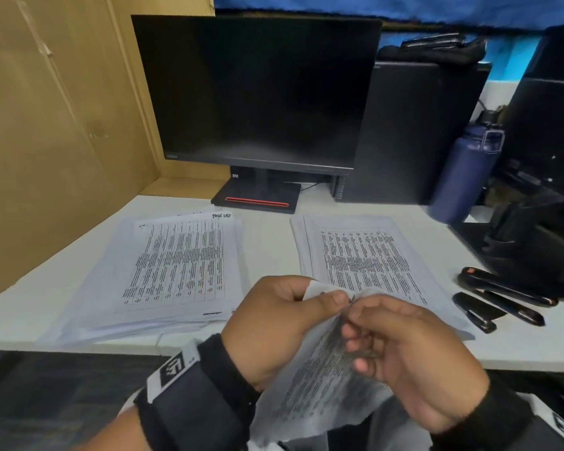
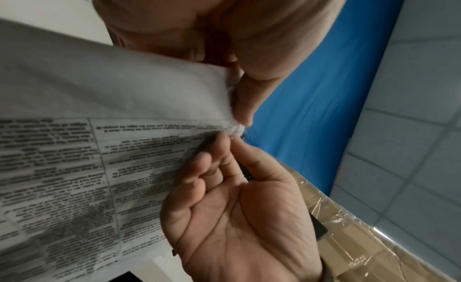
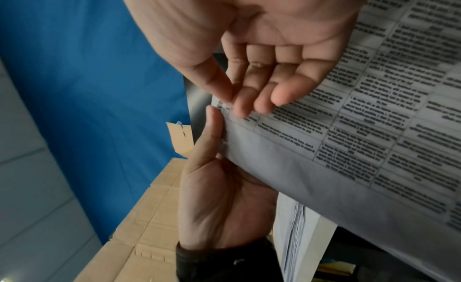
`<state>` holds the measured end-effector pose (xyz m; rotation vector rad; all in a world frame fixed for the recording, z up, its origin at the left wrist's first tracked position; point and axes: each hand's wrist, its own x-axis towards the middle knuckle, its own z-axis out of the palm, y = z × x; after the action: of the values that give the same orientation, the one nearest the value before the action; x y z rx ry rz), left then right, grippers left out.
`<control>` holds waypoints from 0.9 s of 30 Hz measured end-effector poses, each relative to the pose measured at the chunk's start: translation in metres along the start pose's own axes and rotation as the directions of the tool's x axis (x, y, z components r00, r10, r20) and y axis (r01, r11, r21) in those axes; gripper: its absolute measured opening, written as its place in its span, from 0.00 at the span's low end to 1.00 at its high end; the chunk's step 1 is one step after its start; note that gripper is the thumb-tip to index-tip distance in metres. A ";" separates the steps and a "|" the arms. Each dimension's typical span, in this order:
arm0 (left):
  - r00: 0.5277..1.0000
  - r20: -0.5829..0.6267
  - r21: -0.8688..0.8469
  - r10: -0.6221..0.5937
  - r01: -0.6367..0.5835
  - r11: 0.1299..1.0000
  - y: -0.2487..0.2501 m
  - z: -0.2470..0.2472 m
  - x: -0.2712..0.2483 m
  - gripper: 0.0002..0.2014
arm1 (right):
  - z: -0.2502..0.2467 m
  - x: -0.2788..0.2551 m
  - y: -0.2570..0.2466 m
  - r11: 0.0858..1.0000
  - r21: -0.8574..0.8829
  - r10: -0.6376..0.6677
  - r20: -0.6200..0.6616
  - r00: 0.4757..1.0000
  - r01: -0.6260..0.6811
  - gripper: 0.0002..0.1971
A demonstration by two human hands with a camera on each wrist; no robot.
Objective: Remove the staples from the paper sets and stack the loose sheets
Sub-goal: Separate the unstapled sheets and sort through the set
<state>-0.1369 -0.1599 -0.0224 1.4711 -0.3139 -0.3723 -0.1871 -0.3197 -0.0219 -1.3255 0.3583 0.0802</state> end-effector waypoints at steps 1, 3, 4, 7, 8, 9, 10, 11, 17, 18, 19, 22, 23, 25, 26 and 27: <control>1.000 -0.001 0.031 0.021 -0.021 0.999 -0.001 -0.001 0.000 0.08 | 0.000 0.001 0.001 1.000 0.014 0.010 0.007 1.000 -0.010 0.12; 0.997 0.020 0.155 0.072 -0.074 0.985 -0.002 -0.002 0.001 0.12 | -0.002 0.002 0.002 0.998 0.057 0.024 0.018 1.000 -0.025 0.13; 0.994 0.041 0.236 0.101 -0.108 0.966 -0.001 -0.003 0.000 0.13 | -0.003 0.003 0.003 0.997 0.068 0.031 0.028 0.999 -0.033 0.13; 0.988 0.053 0.439 0.147 -0.155 0.885 0.003 -0.004 -0.001 0.10 | -0.003 0.003 0.004 0.997 0.067 0.044 0.058 0.997 -0.048 0.11; 0.987 0.049 0.466 0.153 -0.158 0.871 0.003 -0.004 -0.002 0.10 | -0.002 0.003 0.004 0.996 0.072 0.049 0.069 0.996 -0.054 0.09; 0.987 0.044 0.481 0.155 -0.157 0.863 0.003 -0.003 -0.002 0.10 | -0.001 0.002 0.005 0.995 0.081 0.055 0.077 0.996 -0.061 0.06; 0.987 0.040 0.491 0.156 -0.155 0.857 0.003 -0.003 -0.002 0.09 | 0.000 0.001 0.005 0.993 0.094 0.060 0.080 0.995 -0.067 0.04; 0.987 0.037 0.503 0.157 -0.154 0.850 0.002 -0.002 -0.001 0.09 | 0.001 0.001 0.007 0.992 0.109 0.063 0.078 0.995 -0.071 0.04; 0.978 0.055 0.553 0.199 -0.196 0.810 -0.002 0.000 -0.004 0.07 | -0.001 0.005 0.013 0.989 0.134 0.057 0.058 0.997 -0.064 0.15; 0.976 0.061 0.563 0.208 -0.206 0.800 -0.002 0.000 -0.005 0.07 | -0.002 0.005 0.014 0.990 0.126 0.052 0.054 0.997 -0.058 0.17; 0.974 0.070 0.569 0.216 -0.217 0.793 -0.001 0.001 -0.006 0.06 | -0.002 0.006 0.015 0.993 0.113 0.037 0.049 0.998 -0.042 0.18; 0.973 0.072 0.521 0.218 -0.223 0.824 0.000 0.000 -0.005 0.06 | 0.003 0.006 0.019 0.995 0.004 -0.096 -0.002 0.995 0.096 0.18; 0.976 0.056 0.482 0.208 -0.209 0.851 0.001 0.000 -0.004 0.06 | 0.005 0.006 0.020 0.987 -0.039 -0.159 -0.026 0.987 0.158 0.16; 0.989 0.009 0.347 0.148 -0.142 0.927 0.001 -0.002 -0.001 0.09 | 0.007 0.005 0.022 0.951 -0.129 -0.292 -0.059 0.955 0.283 0.12; 0.995 -0.005 0.255 0.097 -0.092 0.962 0.001 -0.002 0.001 0.10 | 0.008 0.004 0.023 0.924 -0.180 -0.354 -0.060 0.933 0.339 0.09; 0.999 -0.005 0.169 0.048 -0.046 0.985 0.001 -0.002 0.002 0.10 | 0.007 0.002 0.023 0.889 -0.239 -0.412 -0.050 0.910 0.390 0.08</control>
<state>-0.1343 -0.1588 -0.0213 1.6279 -0.3799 -0.3064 -0.1896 -0.3074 -0.0423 -1.6088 0.1539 -0.3045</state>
